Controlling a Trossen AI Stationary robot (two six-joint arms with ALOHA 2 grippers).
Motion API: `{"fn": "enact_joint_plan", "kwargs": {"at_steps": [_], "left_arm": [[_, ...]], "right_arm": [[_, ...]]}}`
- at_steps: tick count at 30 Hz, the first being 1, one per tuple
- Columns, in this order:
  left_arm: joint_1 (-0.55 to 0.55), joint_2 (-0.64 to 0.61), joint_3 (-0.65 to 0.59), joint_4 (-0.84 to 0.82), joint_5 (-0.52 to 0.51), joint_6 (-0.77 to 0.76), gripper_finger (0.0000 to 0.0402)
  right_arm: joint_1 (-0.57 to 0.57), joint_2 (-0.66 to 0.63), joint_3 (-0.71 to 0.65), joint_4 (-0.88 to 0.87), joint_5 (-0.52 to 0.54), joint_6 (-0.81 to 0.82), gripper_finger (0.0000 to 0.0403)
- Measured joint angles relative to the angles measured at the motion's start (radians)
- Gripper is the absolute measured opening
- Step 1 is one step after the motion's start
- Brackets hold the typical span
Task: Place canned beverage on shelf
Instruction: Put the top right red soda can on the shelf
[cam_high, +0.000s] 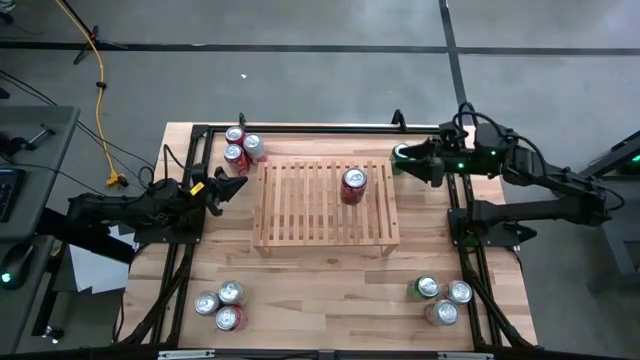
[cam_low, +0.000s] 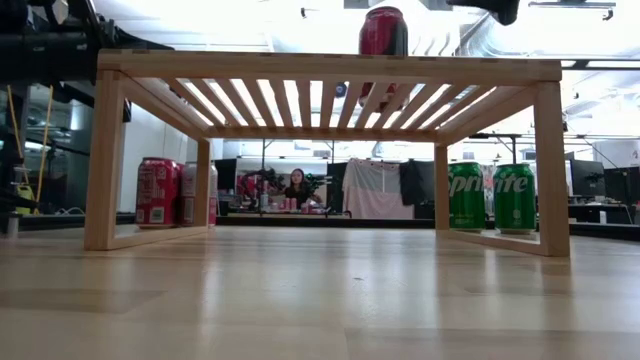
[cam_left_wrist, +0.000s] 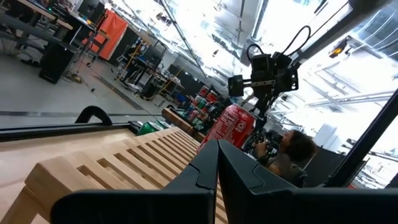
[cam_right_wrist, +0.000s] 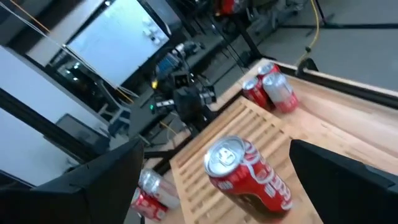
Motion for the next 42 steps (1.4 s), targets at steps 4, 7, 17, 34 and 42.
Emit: {"fn": "enact_joint_plan", "kwargs": {"at_steps": [4, 7, 17, 34, 42], "left_arm": [[0.000, 0.000, 0.000, -0.001, 0.000, -0.080, 0.0003], [0.000, 0.000, 0.000, -0.003, 0.000, -0.110, 0.0003], [0.000, 0.000, 0.006, -0.005, -0.077, -0.081, 0.0014], [0.000, 0.084, 0.264, -0.003, -0.063, 0.124, 0.0300], [0.000, 0.318, 0.504, -0.186, -0.053, 0.314, 0.0325]], "right_arm": [[0.000, 0.000, 0.000, 0.012, 0.000, 0.009, 0.0389], [0.000, 0.001, 0.000, 0.011, 0.000, 0.021, 0.0389], [0.000, 0.002, 0.000, 0.007, 0.000, 0.018, 0.0389], [0.000, 0.003, 0.001, 0.005, -0.010, 0.041, 0.0389], [0.023, 0.056, 0.001, -0.155, -0.089, -0.025, 0.0389]]}}
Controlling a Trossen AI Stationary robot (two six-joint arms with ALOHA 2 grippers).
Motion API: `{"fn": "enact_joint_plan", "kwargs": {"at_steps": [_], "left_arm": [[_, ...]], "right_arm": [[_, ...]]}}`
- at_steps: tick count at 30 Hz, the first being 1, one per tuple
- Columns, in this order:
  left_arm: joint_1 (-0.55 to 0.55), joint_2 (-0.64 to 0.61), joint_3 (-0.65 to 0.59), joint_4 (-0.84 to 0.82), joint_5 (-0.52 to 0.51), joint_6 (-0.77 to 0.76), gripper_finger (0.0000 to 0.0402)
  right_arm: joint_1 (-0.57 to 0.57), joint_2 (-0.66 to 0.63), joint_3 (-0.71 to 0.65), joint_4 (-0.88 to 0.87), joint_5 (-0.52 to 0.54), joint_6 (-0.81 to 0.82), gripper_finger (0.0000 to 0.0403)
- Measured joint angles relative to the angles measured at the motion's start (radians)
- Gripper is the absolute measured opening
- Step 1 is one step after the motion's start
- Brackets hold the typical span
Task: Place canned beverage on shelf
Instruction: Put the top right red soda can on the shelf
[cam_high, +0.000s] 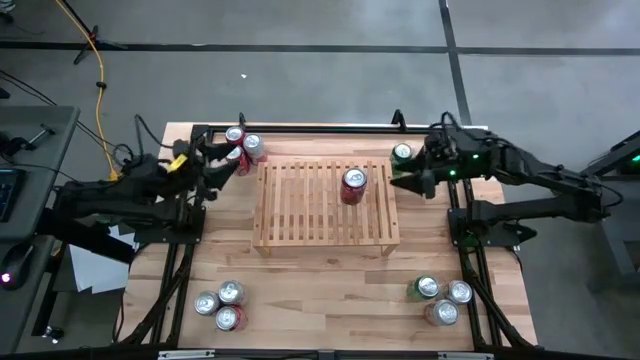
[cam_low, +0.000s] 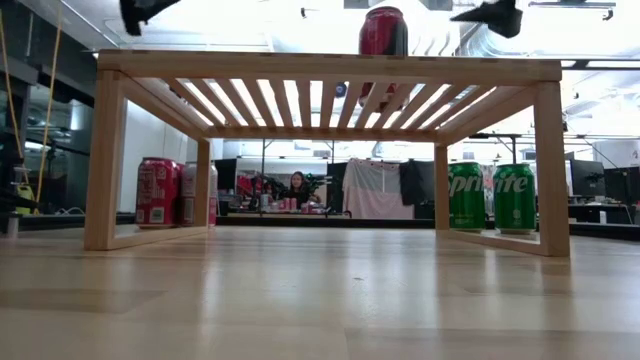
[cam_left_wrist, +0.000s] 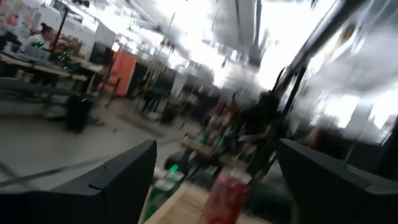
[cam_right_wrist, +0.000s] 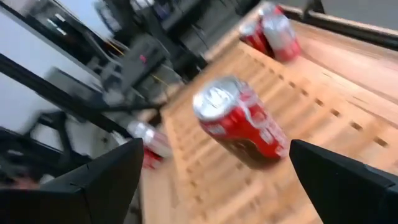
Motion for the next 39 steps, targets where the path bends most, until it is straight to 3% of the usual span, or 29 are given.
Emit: {"fn": "enact_joint_plan", "kwargs": {"at_steps": [5, 11, 24, 39], "left_arm": [[0.000, 0.116, 0.121, -0.116, 0.000, 0.082, 0.0325], [0.000, 0.160, 0.189, -0.116, -0.002, 0.107, 0.0325], [0.000, 0.162, 0.208, -0.092, -0.082, 0.097, 0.0325], [0.000, 0.162, 0.208, -0.095, -0.083, 0.098, 0.0325]], "right_arm": [[0.048, 0.042, 0.000, -0.041, 0.068, -0.064, 0.0389], [0.095, 0.087, 0.000, -0.047, 0.144, -0.129, 0.0389], [0.122, 0.317, -0.002, -0.002, 0.176, -0.470, 0.0389], [0.119, 0.427, -0.002, 0.224, 0.211, -0.488, 0.0389]]}}
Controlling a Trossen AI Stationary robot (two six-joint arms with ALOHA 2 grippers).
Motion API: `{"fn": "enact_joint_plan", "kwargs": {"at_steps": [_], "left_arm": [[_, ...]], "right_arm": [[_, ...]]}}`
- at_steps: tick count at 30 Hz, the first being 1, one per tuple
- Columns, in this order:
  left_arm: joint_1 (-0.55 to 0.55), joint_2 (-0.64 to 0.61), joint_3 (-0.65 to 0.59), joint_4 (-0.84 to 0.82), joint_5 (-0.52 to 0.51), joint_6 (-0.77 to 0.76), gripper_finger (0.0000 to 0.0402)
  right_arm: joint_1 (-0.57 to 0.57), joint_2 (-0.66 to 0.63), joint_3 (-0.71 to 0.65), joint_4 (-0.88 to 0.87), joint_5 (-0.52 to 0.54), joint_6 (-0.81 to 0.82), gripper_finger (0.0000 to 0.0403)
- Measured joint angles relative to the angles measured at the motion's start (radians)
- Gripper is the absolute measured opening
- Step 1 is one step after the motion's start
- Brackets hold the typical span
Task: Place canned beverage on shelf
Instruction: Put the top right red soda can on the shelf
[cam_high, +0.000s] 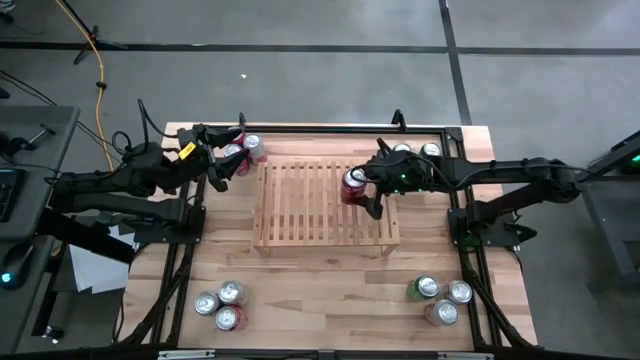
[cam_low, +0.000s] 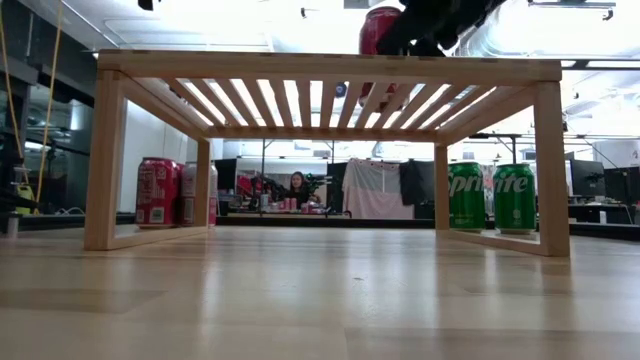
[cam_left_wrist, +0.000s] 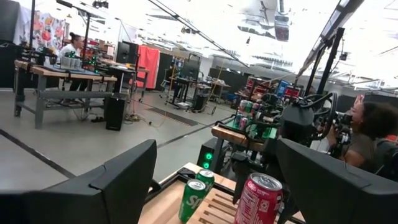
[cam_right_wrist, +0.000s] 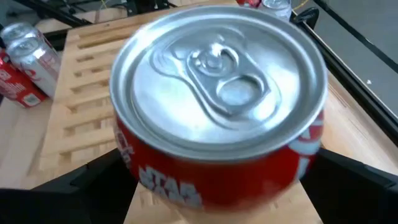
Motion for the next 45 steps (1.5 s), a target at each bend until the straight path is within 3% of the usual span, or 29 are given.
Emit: {"fn": "enact_joint_plan", "kwargs": {"at_steps": [6, 12, 15, 19, 27, 31, 33, 35, 42, 45], "left_arm": [[0.000, 0.000, 0.000, -0.003, 0.000, 0.011, 0.0325], [0.000, 0.000, 0.000, -0.005, 0.000, 0.019, 0.0325], [0.000, 0.000, 0.000, -0.005, 0.000, 0.021, 0.0325], [0.000, -0.002, 0.000, -0.006, 0.001, 0.022, 0.0325], [0.000, -0.001, -0.001, -0.006, 0.001, 0.019, 0.0325], [0.000, -0.001, -0.001, -0.006, 0.001, -0.018, 0.0325], [0.000, -0.001, -0.001, -0.006, 0.001, -0.027, 0.0325], [0.000, -0.001, -0.001, -0.006, 0.001, -0.027, 0.0325], [0.000, -0.001, -0.001, -0.006, 0.001, -0.028, 0.0325], [0.000, -0.001, -0.001, -0.006, 0.001, -0.027, 0.0325]], "right_arm": [[0.000, 0.000, 0.000, 0.015, 0.007, 0.064, 0.0376], [0.000, 0.000, 0.000, 0.032, 0.043, 0.131, 0.0296], [-0.001, -0.013, -0.001, 0.030, 0.007, 0.143, 0.0285], [-0.006, -0.036, 0.056, -0.021, -0.159, 0.060, 0.0285], [-0.068, -0.045, 0.257, -0.038, -0.654, -0.037, 0.0285], [-0.081, -0.043, 0.303, -0.046, -0.709, -0.038, 0.0285], [-0.088, -0.043, 0.307, -0.056, -0.669, -0.034, 0.0285], [-0.092, -0.043, 0.309, -0.079, -0.546, 0.000, 0.0285], [-0.033, -0.041, 0.309, -0.372, 0.100, 0.143, 0.0285], [0.001, -0.031, 0.308, -0.479, 0.273, 0.180, 0.0285]]}}
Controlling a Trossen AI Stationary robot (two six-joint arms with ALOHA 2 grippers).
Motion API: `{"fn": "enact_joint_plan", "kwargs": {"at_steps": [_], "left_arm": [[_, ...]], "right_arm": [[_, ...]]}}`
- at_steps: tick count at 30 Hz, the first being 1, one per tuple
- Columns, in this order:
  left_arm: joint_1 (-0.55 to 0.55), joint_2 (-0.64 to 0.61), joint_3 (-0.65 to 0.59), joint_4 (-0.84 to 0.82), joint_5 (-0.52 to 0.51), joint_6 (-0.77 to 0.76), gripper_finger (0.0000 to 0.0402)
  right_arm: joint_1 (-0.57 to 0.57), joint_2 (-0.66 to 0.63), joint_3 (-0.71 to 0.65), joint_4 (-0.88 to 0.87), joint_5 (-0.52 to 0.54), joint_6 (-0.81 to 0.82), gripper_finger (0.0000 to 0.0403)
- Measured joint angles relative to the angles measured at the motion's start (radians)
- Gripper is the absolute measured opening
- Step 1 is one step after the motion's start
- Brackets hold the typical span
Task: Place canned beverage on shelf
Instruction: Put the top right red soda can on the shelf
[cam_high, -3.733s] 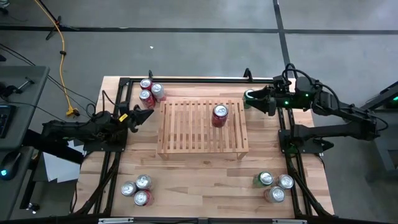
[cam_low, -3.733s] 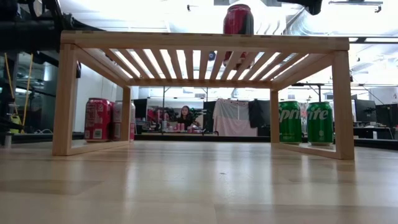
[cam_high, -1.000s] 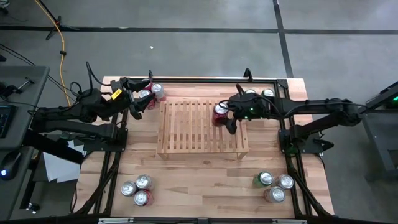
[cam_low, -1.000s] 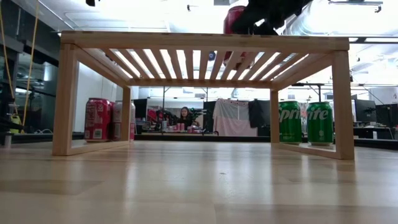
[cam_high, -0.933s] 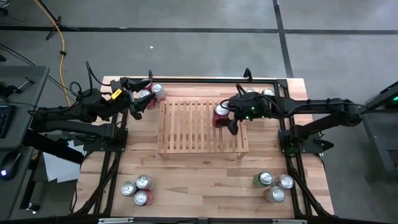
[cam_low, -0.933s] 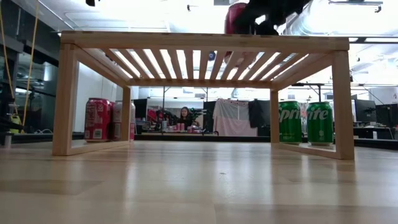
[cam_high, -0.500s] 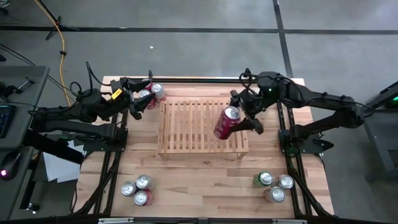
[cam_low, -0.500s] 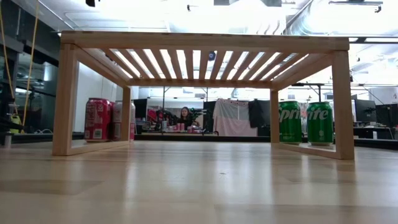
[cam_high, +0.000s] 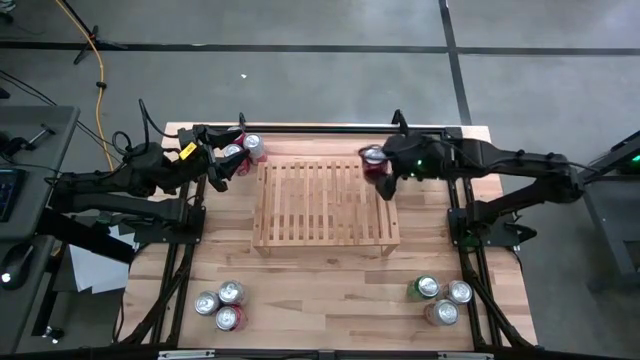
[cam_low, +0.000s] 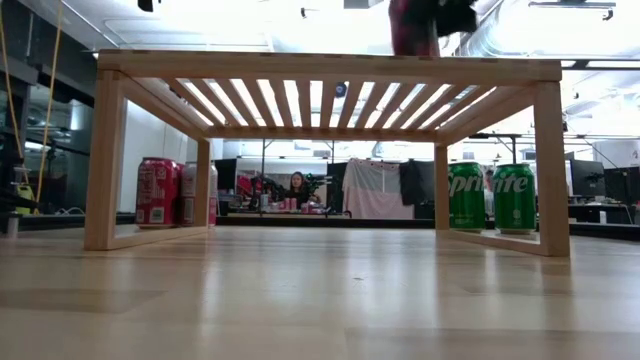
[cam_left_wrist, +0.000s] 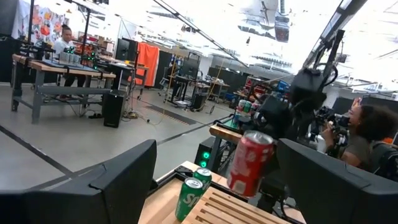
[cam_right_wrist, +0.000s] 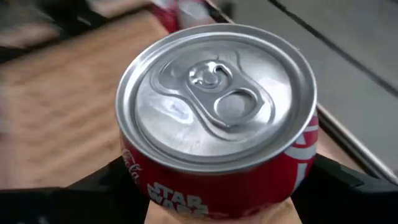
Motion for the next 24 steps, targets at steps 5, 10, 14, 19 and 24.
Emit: {"fn": "enact_joint_plan", "kwargs": {"at_steps": [5, 10, 14, 19, 24], "left_arm": [[0.000, 0.000, 0.000, 0.000, 0.000, 0.000, 0.0325], [0.000, 0.000, 0.000, 0.000, 0.001, 0.000, 0.0325], [0.000, 0.000, 0.000, 0.000, 0.003, 0.000, 0.0325], [0.000, 0.000, 0.000, 0.000, 0.003, 0.001, 0.0325], [0.000, 0.000, 0.000, 0.000, 0.001, 0.001, 0.0325]], "right_arm": [[0.007, 0.003, -0.044, 0.043, 0.094, 0.011, 0.0285], [0.000, -0.023, -0.167, 0.181, 0.101, -0.033, 0.0285], [-0.002, -0.104, -0.236, 0.285, 0.103, -0.026, 0.0285], [-0.038, -0.174, -0.297, 0.264, 0.118, 0.050, 0.0285], [-0.083, -0.163, -0.332, 0.339, 0.080, 0.113, 0.0285]]}}
